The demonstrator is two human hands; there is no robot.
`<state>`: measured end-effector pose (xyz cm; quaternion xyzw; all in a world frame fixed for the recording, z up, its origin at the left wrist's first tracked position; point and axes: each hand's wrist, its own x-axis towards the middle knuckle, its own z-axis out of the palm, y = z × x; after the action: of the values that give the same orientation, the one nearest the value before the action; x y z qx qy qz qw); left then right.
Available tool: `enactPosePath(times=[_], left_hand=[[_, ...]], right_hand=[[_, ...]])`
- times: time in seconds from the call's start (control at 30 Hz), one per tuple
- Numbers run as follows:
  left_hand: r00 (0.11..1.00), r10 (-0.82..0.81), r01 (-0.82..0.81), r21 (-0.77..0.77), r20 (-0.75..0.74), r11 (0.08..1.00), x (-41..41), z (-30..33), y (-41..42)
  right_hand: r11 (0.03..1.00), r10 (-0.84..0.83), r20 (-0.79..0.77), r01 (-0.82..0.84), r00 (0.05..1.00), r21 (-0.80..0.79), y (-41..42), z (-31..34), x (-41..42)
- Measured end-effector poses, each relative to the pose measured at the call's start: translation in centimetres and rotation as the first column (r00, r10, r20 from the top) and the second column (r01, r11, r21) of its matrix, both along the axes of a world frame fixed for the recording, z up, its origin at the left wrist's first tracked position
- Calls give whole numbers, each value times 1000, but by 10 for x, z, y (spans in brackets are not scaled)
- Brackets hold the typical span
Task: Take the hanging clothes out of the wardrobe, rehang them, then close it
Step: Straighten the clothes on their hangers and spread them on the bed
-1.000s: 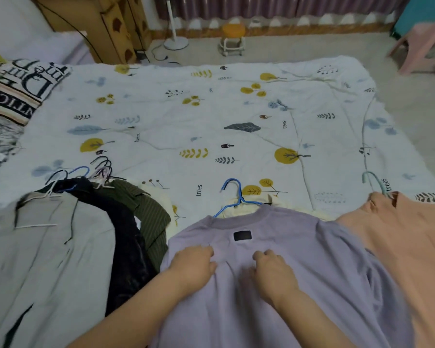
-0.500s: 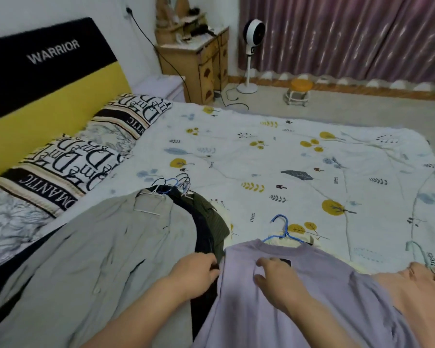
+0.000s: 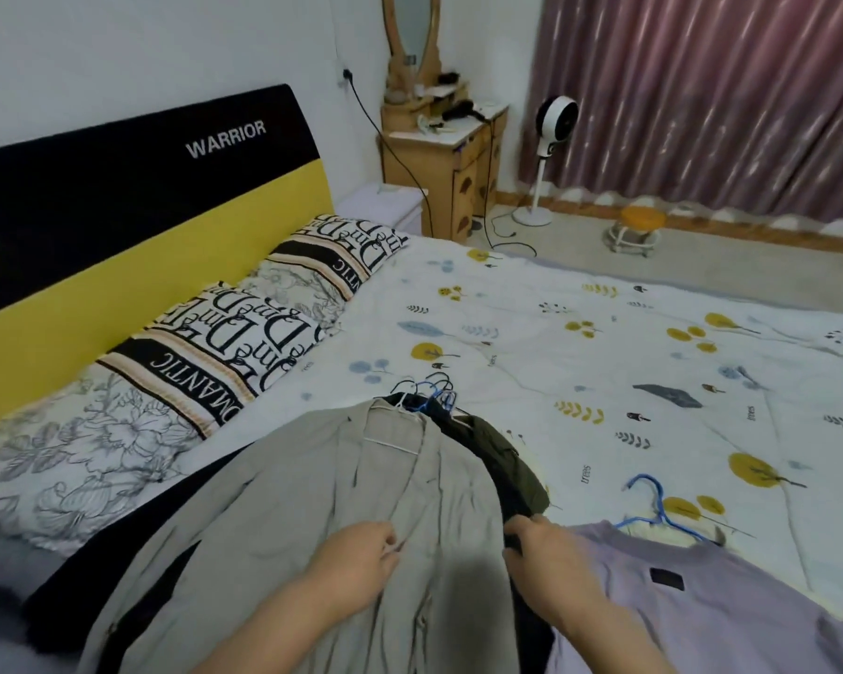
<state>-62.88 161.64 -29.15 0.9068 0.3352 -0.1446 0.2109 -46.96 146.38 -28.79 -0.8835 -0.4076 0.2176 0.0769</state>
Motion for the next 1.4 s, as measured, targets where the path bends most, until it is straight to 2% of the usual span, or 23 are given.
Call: enactPosePath(times=[0.13, 0.4, 0.57, 0.7, 0.87, 0.97, 1.07, 1.2, 1.27, 1.33, 1.4], left_hand=[[1000, -9, 9, 3, -4, 1000, -22, -13, 55], [1000, 13, -14, 19, 25, 1000, -28, -60, 149], [1000, 2, -5, 127, 21, 992, -7, -97, 196], [1000, 22, -22, 191, 3, 981, 15, -130, 229], [999, 32, -39, 209, 35, 977, 53, -164, 264], [999, 33, -36, 170, 21, 985, 74, -182, 279], [1000, 22, -21, 132, -5, 991, 84, -196, 287], [999, 43, -42, 215, -4, 976, 88, -193, 291], [999, 37, -41, 228, 20, 973, 87, -185, 290], [990, 64, -90, 220, 122, 971, 81, -173, 289], [948, 124, -186, 195, 294, 963, 74, -154, 287]], right_hand=[[996, -81, -27, 82, 996, 19, 46, -17, -21], [985, -173, 82, 173, 982, 2, 110, -63, -21], [966, -259, 149, 254, 954, 50, 142, -108, -1], [953, -298, 153, 303, 942, -7, 169, -137, 24], [947, -303, 176, 317, 937, -56, 187, -166, 49], [949, -292, 234, 312, 927, -51, 191, -175, 57], [944, -317, 297, 331, 901, 3, 196, -178, 56], [898, -441, 304, 415, 844, 149, 205, -169, 51], [877, -471, 308, 402, 827, 262, 206, -160, 46], [830, -509, 273, 381, 816, 408, 204, -142, 38], [766, -540, 233, 357, 809, 535, 198, -126, 30]])
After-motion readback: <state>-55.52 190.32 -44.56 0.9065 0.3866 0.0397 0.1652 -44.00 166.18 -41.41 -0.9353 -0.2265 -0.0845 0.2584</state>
